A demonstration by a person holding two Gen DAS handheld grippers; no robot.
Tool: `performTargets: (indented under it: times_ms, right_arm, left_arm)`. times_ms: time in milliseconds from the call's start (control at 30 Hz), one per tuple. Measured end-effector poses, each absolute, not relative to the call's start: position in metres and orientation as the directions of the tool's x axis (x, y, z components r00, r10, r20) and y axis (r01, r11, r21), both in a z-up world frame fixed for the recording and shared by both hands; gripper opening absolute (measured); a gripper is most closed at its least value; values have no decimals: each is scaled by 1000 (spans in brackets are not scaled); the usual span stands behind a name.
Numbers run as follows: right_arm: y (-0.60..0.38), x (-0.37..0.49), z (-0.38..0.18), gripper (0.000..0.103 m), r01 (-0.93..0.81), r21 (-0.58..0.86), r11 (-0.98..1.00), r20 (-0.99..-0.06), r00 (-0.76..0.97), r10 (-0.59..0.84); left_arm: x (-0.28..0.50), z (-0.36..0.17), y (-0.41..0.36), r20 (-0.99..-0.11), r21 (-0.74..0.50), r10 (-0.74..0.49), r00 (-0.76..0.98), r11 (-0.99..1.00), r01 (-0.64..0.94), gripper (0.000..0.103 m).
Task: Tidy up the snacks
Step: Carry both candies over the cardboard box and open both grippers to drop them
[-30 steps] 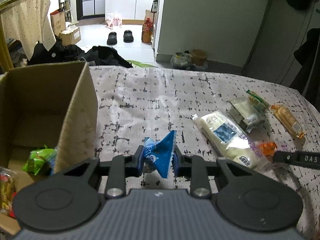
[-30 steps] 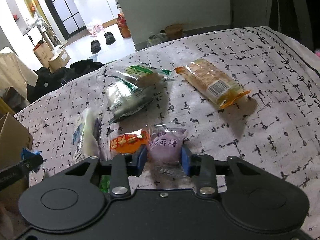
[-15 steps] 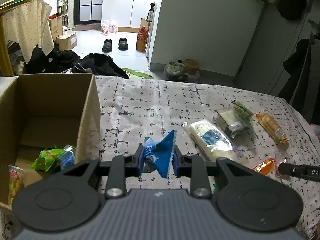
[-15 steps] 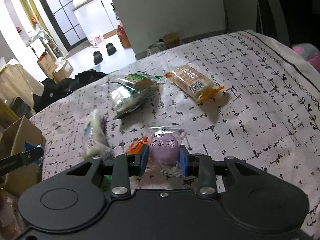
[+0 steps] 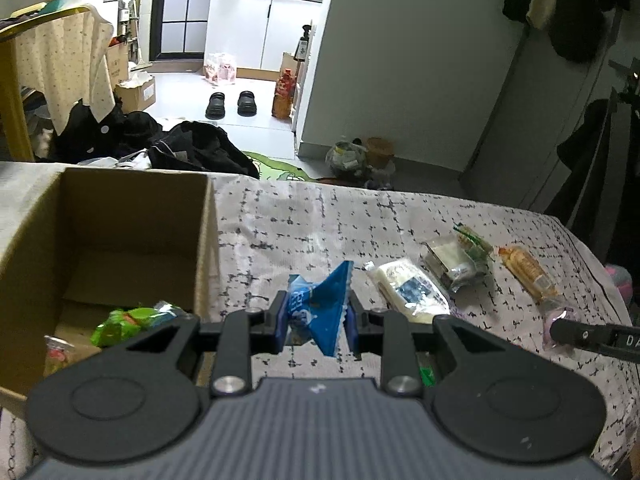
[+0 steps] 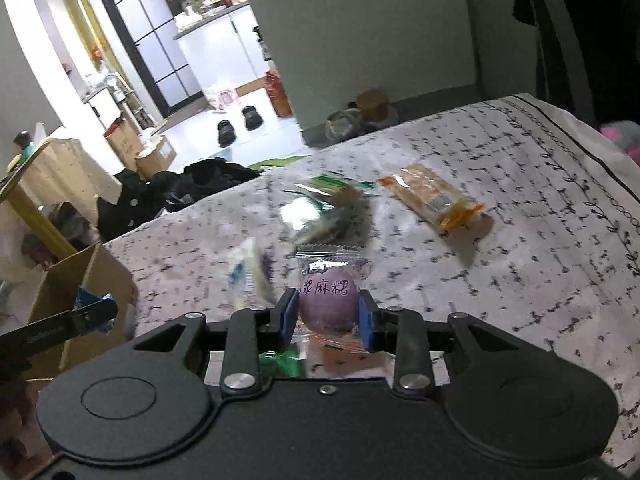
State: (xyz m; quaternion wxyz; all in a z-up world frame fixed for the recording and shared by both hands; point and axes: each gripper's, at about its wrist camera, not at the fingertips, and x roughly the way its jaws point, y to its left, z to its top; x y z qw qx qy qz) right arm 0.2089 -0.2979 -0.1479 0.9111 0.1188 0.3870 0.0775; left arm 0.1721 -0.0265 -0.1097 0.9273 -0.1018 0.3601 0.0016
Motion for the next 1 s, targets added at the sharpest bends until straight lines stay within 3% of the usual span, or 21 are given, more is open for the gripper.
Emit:
performTargets:
  times_ms: [500,1000]
  right_arm:
    - [-230,207,-123,31,-207,304,930,-626,692,359]
    - [-172,205,-115,31,-320,302,898,-602,666,440]
  left_arm:
    - [150,-71,9,-616,-180,-26,787,978,-109,27]
    - [141,-75,69,-634,-172,76,769,956,-236,27]
